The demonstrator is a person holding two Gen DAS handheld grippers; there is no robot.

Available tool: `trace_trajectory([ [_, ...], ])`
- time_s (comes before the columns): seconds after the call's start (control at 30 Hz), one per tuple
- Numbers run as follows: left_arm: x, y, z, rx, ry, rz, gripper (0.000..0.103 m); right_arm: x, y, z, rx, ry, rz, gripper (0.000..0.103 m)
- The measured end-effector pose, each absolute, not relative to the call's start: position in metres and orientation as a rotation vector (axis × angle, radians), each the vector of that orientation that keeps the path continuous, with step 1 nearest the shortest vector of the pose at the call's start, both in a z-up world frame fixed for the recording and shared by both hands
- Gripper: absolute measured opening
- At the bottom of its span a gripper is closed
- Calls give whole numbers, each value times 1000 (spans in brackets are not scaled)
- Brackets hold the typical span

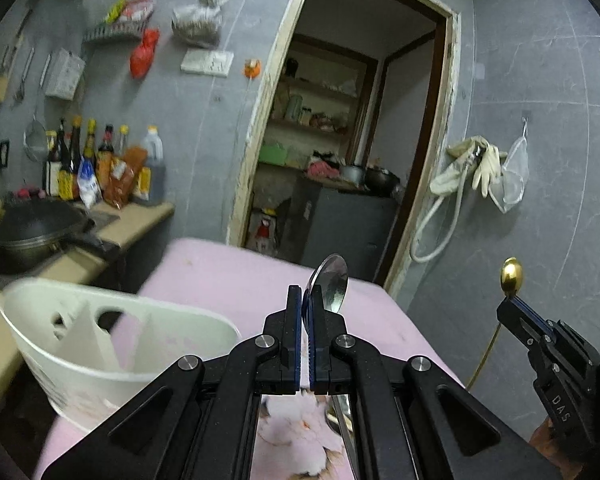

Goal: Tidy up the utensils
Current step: 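Carry the silver spoon in the left tool while the right tool carries the gold spoon over the holder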

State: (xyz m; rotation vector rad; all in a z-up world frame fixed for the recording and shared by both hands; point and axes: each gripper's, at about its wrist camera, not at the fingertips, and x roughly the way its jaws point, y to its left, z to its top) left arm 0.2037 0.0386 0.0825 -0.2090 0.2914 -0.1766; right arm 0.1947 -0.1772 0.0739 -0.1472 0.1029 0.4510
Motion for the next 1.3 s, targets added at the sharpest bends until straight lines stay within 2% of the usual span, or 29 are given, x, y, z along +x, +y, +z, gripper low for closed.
trace_trajectory([
  [0.3, 185, 79, 118, -166, 174, -70, 1, 200, -129, 111, -91, 47, 580, 2],
  [0.7, 171, 190, 141, -261, 64, 124, 1, 226, -50, 139, 39, 29, 785, 2],
  [0.97, 181, 228, 113, -251, 46, 268, 1, 244, -9, 111, 18, 69, 808, 2],
  [1.3, 200, 224, 69, -235, 48, 309, 1, 258, 5, 69, -21, 155, 795, 3],
])
